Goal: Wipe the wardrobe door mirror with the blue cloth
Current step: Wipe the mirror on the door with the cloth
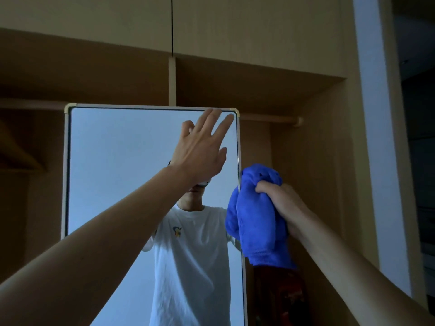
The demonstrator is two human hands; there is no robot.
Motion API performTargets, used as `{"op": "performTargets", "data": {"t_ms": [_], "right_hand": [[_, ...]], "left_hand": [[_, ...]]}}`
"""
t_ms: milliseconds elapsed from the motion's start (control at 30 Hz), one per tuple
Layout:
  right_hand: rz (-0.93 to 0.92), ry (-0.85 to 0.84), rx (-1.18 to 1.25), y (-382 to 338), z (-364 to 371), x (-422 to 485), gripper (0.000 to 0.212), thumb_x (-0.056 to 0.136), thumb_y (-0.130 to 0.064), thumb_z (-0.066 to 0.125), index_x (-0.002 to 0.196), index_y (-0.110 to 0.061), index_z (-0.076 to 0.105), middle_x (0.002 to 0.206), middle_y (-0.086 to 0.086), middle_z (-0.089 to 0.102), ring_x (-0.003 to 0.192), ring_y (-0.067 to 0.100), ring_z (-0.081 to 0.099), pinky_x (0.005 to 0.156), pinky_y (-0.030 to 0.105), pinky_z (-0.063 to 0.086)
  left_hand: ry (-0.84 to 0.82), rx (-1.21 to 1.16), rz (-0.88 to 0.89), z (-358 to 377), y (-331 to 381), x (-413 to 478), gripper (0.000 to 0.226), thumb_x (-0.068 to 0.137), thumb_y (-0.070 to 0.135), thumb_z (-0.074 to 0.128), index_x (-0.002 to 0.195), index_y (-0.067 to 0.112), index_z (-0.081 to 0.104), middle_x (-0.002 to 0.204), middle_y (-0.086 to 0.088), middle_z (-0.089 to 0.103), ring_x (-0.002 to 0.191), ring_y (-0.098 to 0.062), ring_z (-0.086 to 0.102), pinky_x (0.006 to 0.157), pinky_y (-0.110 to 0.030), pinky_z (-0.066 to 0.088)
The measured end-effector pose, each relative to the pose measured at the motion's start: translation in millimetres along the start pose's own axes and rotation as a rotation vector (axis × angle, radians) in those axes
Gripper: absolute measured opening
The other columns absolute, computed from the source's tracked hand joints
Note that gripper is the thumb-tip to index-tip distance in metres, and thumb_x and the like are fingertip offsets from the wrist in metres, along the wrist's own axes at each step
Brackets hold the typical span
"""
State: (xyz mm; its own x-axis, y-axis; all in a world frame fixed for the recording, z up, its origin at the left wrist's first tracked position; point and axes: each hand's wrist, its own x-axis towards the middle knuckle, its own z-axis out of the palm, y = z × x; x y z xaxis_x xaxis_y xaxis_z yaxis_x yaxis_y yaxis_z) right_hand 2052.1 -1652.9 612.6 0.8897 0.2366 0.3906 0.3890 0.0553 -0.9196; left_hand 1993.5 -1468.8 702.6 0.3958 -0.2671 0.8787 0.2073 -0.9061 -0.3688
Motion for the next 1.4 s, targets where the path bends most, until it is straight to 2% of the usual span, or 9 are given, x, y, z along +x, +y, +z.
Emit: {"op": "performTargets", "data": {"t_ms": [100, 167, 300, 500, 567, 700, 967, 1300, 1400], "right_hand": [[0.009, -0.002, -0.004, 10.9, -2.1, 1.0, 0.015, 0.087, -0.020, 0.060, 0.073, -0.015, 0.058, 0.065, 0.001, 0.059, 0.061, 0.014, 0.062, 0.062, 0.034, 0.048], [-0.011, 0.018, -0.005, 8.7, -2.0, 3.0, 0.008, 0.086, -0.022, 0.064, 0.080, -0.017, 0.062, 0.076, 0.002, 0.064, 0.073, 0.018, 0.064, 0.071, 0.038, 0.051], [-0.061, 0.057, 0.006, -18.4, 2.7, 9.9, 0.012, 0.085, -0.017, 0.060, 0.087, -0.008, 0.067, 0.076, 0.007, 0.066, 0.071, 0.022, 0.067, 0.061, 0.031, 0.051], [-0.124, 0.095, 0.120, -74.6, 9.0, 28.7, 0.026, 0.084, -0.019, 0.066, 0.106, -0.006, 0.069, 0.089, 0.009, 0.070, 0.078, 0.025, 0.068, 0.062, 0.030, 0.051], [-0.148, 0.108, 0.138, -92.5, 10.1, 35.0, 0.024, 0.083, -0.020, 0.067, 0.105, -0.008, 0.067, 0.081, 0.006, 0.070, 0.069, 0.022, 0.068, 0.056, 0.027, 0.050], [-0.187, 0.114, 0.171, -114.7, 10.8, 42.8, 0.009, 0.083, -0.018, 0.066, 0.090, -0.013, 0.065, 0.048, -0.005, 0.063, 0.039, 0.010, 0.062, 0.037, 0.019, 0.044], [-0.190, 0.058, 0.036, -87.3, -3.7, 44.1, 0.010, 0.082, -0.021, 0.067, 0.089, -0.013, 0.069, 0.065, -0.001, 0.069, 0.062, 0.018, 0.068, 0.057, 0.029, 0.052], [-0.268, 0.140, -0.014, -124.3, 1.5, 51.1, 0.005, 0.080, -0.017, 0.068, 0.081, -0.014, 0.065, 0.054, -0.004, 0.064, 0.039, 0.007, 0.062, 0.037, 0.018, 0.045], [-0.344, 0.163, -0.141, -144.3, 2.2, 57.3, 0.006, 0.079, -0.021, 0.068, 0.084, -0.017, 0.065, 0.064, -0.002, 0.066, 0.046, 0.009, 0.064, 0.039, 0.017, 0.043]], "left_hand": [[0.042, -0.009, -0.042, -5.2, -5.1, 4.0, 0.071, 0.096, 0.038, 0.051, 0.159, 0.021, 0.023, 0.164, -0.010, 0.023, 0.152, -0.028, 0.022, 0.107, -0.049, 0.029], [0.047, 0.007, -0.074, -8.2, -10.9, 8.7, 0.068, 0.098, 0.040, 0.048, 0.159, 0.019, 0.025, 0.161, -0.008, 0.029, 0.150, -0.026, 0.026, 0.109, -0.049, 0.029], [0.039, -0.024, -0.123, -11.8, -20.3, 15.9, 0.063, 0.101, 0.042, 0.043, 0.157, 0.017, 0.030, 0.156, -0.001, 0.039, 0.145, -0.021, 0.033, 0.112, -0.048, 0.025], [0.037, -0.117, -0.166, -17.5, -17.3, 23.0, 0.060, 0.097, 0.045, 0.047, 0.151, 0.020, 0.041, 0.146, 0.001, 0.047, 0.137, -0.021, 0.041, 0.110, -0.047, 0.025], [0.038, -0.122, -0.174, -17.8, -16.4, 23.8, 0.060, 0.096, 0.045, 0.048, 0.151, 0.020, 0.041, 0.145, 0.001, 0.047, 0.136, -0.021, 0.041, 0.110, -0.046, 0.025], [0.056, -0.141, -0.190, -16.6, -14.8, 24.0, 0.059, 0.096, 0.045, 0.049, 0.149, 0.022, 0.042, 0.143, 0.002, 0.049, 0.135, -0.021, 0.043, 0.110, -0.046, 0.026], [0.066, -0.139, -0.192, -15.8, -16.1, 23.5, 0.057, 0.095, 0.043, 0.049, 0.148, 0.022, 0.043, 0.137, 0.003, 0.049, 0.129, -0.021, 0.044, 0.104, -0.043, 0.029], [0.059, -0.216, -0.215, -17.4, -17.4, 24.1, 0.056, 0.095, 0.040, 0.051, 0.148, 0.023, 0.045, 0.138, 0.004, 0.049, 0.131, -0.020, 0.042, 0.102, -0.042, 0.027], [0.067, -0.232, -0.217, -17.1, -15.8, 24.0, 0.056, 0.096, 0.040, 0.051, 0.149, 0.023, 0.044, 0.137, 0.004, 0.049, 0.131, -0.020, 0.042, 0.104, -0.042, 0.027]]}}
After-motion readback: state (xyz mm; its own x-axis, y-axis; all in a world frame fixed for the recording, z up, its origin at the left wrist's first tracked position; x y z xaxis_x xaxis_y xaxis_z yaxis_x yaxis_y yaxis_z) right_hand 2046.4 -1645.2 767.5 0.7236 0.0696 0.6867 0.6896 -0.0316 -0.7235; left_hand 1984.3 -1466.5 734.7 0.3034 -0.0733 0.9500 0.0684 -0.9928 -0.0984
